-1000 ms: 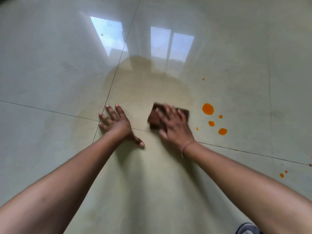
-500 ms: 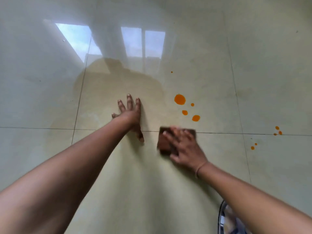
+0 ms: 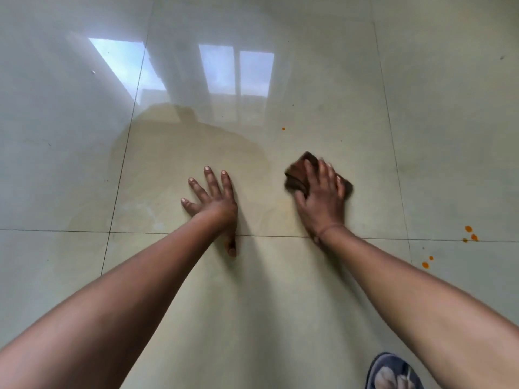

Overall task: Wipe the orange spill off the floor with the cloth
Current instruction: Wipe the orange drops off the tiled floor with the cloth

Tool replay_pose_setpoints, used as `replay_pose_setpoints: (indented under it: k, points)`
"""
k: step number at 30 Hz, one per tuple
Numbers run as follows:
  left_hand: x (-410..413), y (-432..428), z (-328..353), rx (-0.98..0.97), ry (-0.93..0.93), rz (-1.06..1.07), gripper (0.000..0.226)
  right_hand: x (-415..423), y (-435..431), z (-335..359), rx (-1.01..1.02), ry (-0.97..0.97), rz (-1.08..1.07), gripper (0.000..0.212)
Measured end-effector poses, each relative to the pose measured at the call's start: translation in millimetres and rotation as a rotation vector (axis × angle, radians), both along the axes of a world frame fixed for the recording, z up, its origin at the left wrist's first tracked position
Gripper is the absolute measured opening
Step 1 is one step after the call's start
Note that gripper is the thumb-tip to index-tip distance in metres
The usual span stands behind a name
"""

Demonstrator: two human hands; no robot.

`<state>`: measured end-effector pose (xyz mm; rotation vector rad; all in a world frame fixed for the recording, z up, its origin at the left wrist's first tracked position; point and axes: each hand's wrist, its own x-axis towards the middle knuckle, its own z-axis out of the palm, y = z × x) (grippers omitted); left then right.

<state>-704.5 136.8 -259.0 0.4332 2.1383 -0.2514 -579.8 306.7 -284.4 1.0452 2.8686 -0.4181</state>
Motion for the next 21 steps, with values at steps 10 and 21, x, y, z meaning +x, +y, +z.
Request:
replay_pose_setpoints:
  k: [10,21]
  points:
    - [-0.4,-1.7,1.6,0.056,0.001,0.003,0.175,45.8,-4.5,-1.0,-0.041,-0.047,0.405,0.079]
    - [-0.8,-1.1,7.5,0.069,-0.008,-0.024,0.174,47.4,2.3,-1.0,-0.037,-0.055,0.492,0.081]
